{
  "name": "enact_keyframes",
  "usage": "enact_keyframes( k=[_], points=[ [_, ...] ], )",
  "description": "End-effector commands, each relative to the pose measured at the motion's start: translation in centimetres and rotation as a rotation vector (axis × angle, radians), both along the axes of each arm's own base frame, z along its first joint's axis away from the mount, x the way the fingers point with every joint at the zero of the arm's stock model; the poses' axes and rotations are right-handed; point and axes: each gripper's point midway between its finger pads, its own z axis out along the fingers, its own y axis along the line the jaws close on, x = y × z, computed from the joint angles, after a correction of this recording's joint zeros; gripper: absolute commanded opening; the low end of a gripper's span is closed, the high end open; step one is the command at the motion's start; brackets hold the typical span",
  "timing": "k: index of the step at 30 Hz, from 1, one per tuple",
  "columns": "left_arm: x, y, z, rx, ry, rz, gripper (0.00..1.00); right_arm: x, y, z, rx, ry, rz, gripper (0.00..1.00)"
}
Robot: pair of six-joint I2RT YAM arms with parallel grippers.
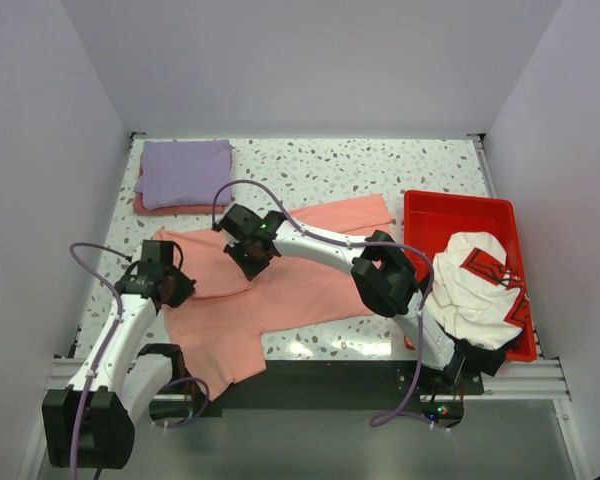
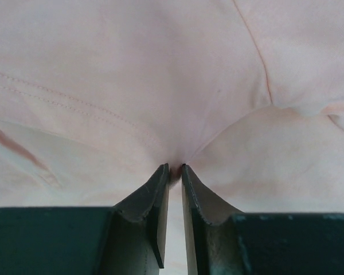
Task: Fold and stack the t-shirts
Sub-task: Fold the tshirt
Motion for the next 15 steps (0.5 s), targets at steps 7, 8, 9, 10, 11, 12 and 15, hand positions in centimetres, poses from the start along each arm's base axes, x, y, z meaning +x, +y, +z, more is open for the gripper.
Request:
enact_keyframes(
  k=[7,8,9,10,11,12,15],
  points=[
    [-3.3,-2.2,2.3,-0.115,-0.004,-0.011,0.77,0.3,0.0,5.5,0.089,-0.038,0.019,0.60],
    [-2.9,-2.0,3.6,-0.109,-0.044,-0.011,0.80,0.5,-0.1,5.8,0.097,-0.040,0.014,0.64],
    [-2.7,-1.9,4.5,-0.105,-0.078,-0.010,0.88,0.7,-0.2,6.1,0.108,-0.043,0.010,0.73],
    [-2.3,-1.7,5.5,-0.095,-0.108,-0.006,0.92,1.4,-0.6,6.9,0.120,-0.051,-0.006,0.78],
    [-2.0,-1.7,6.1,-0.094,-0.131,-0.009,0.98,1.8,-0.8,7.4,0.134,-0.059,-0.016,0.96],
    [-1.6,-1.7,6.7,-0.091,-0.153,-0.015,1.00,2.2,-1.3,7.4,0.139,-0.055,-0.029,0.99],
    [0.8,-1.4,8.2,-0.057,-0.218,-0.033,1.00,4.4,-3.2,8.1,0.173,-0.059,-0.103,0.99]
  ],
)
